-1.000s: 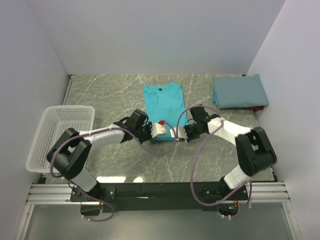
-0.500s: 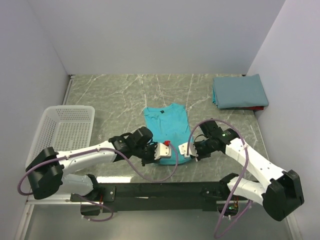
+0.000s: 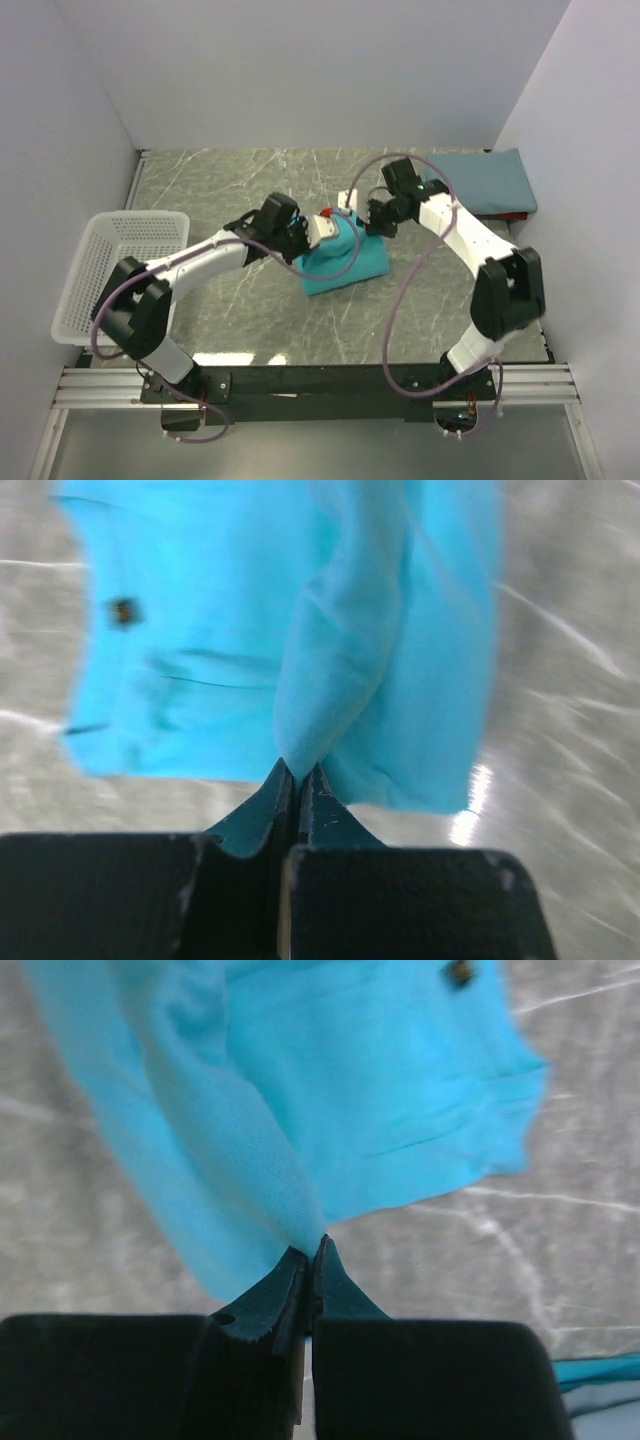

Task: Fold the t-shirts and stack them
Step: Fold the tshirt

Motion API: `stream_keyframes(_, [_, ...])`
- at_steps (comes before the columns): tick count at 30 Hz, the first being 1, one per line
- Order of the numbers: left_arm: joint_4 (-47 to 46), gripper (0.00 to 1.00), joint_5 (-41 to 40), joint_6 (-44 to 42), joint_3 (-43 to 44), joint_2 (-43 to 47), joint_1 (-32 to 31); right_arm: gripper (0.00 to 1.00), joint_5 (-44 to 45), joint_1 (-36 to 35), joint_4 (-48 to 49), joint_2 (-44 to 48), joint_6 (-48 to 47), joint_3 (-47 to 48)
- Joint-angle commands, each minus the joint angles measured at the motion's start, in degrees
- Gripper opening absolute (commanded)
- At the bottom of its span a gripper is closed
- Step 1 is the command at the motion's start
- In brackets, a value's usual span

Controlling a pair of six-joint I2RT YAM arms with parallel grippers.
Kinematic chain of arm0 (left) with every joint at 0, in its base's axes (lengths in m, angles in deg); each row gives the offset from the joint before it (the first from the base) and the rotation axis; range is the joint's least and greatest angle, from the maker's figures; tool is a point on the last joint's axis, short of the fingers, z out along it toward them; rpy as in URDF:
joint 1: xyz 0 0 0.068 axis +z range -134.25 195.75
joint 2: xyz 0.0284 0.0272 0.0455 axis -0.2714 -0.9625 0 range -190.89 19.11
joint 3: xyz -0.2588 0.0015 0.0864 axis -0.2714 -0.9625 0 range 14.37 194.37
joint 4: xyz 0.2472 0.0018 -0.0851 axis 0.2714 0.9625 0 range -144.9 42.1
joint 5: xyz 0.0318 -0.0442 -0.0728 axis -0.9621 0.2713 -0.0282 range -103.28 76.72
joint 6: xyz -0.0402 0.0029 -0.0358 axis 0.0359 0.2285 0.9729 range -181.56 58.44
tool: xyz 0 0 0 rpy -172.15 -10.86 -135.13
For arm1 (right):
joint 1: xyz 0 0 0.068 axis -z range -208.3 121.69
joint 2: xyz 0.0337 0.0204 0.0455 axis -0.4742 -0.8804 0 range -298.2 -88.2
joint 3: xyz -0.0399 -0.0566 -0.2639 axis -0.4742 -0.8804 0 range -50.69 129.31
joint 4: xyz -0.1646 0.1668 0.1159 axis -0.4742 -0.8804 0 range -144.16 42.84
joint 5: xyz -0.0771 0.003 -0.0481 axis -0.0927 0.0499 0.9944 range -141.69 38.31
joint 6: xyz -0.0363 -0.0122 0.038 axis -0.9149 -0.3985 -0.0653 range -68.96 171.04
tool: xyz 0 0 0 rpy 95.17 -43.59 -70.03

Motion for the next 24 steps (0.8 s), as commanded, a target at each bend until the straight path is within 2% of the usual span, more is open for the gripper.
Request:
stream_keyframes(1, [-2.7, 0.00, -0.2, -2.4, 7.4, -3.9, 3.6, 0.00, 0.9, 1.0, 1.3, -7.4, 4.7, 9.6])
stream_keyframes(5, [-5.0, 0.00, 0.5, -0.8, 10.4, -7.8, 7.5, 0.00, 1.8, 1.4, 3.9, -13.3, 8.0, 17.3])
stream_keyframes(11, [-9.3, 0.00, 0.3, 1.5, 12.3, -10.8, 11.8, 0.00, 3.6, 1.4, 8.4, -19.4, 12.2, 23.2])
stream_keyframes(24, [-8.8, 0.00, -2.4, 3.2, 18.7, -18.4, 14.8, 0.00, 7.0, 1.4, 14.1, -27.4, 16.8, 27.7])
